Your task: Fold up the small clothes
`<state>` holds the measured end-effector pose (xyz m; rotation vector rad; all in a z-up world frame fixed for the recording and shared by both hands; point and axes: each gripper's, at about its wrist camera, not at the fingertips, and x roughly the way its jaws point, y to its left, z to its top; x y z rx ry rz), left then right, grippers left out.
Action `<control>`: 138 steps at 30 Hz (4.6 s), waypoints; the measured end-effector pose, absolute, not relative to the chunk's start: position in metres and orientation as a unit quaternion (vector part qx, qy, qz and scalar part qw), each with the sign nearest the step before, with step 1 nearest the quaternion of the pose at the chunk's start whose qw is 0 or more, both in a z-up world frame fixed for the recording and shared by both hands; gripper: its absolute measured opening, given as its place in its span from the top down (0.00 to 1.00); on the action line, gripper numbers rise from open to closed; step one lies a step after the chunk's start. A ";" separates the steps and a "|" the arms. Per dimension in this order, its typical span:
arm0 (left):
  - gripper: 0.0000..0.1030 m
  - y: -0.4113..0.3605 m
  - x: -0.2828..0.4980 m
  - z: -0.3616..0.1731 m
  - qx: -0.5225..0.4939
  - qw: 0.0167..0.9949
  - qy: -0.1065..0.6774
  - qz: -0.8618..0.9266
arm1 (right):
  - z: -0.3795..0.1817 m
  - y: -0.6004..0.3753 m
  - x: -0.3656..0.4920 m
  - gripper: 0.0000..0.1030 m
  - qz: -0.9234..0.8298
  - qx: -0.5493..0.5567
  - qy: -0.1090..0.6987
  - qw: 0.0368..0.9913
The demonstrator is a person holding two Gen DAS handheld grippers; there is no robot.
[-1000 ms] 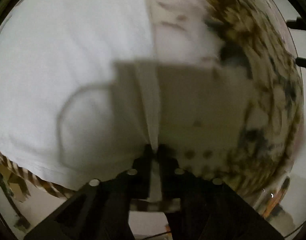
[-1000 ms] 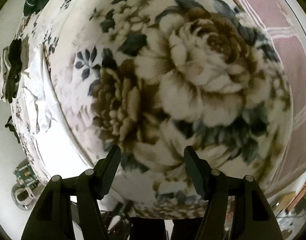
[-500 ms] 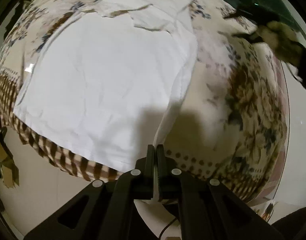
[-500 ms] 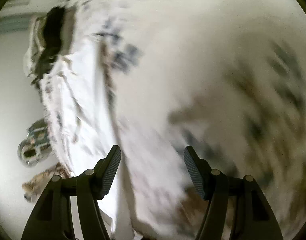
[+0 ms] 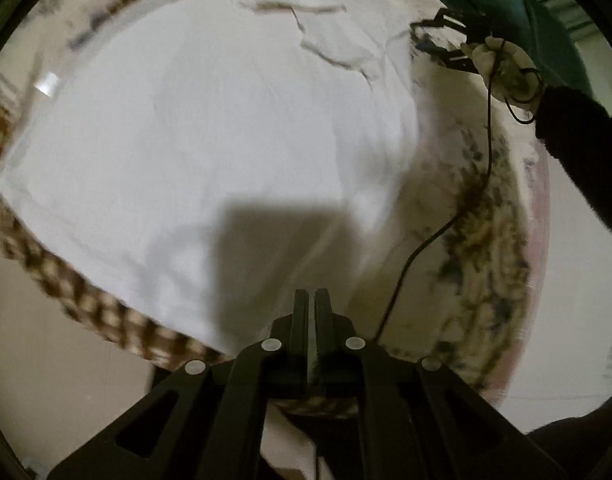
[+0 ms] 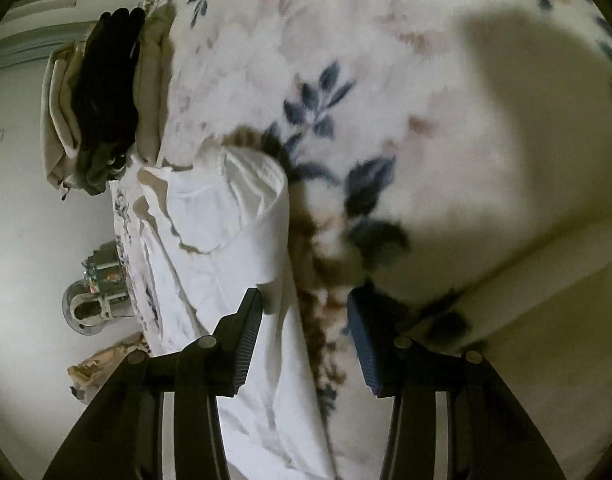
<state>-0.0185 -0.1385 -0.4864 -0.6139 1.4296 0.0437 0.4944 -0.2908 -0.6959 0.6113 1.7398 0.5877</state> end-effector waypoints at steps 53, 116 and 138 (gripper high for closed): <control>0.43 -0.149 -0.020 -0.590 -0.262 0.677 0.687 0.028 | -0.682 -0.334 0.404 0.42 0.284 0.203 0.787 0.509; 0.40 -0.030 0.019 -0.594 -0.354 0.675 0.632 -0.141 | -0.633 -0.121 0.504 0.96 0.110 0.087 0.737 0.661; 1.00 0.068 -0.053 -0.477 -0.330 0.772 0.538 0.079 | -0.579 -0.031 0.511 0.96 0.176 0.033 0.731 0.658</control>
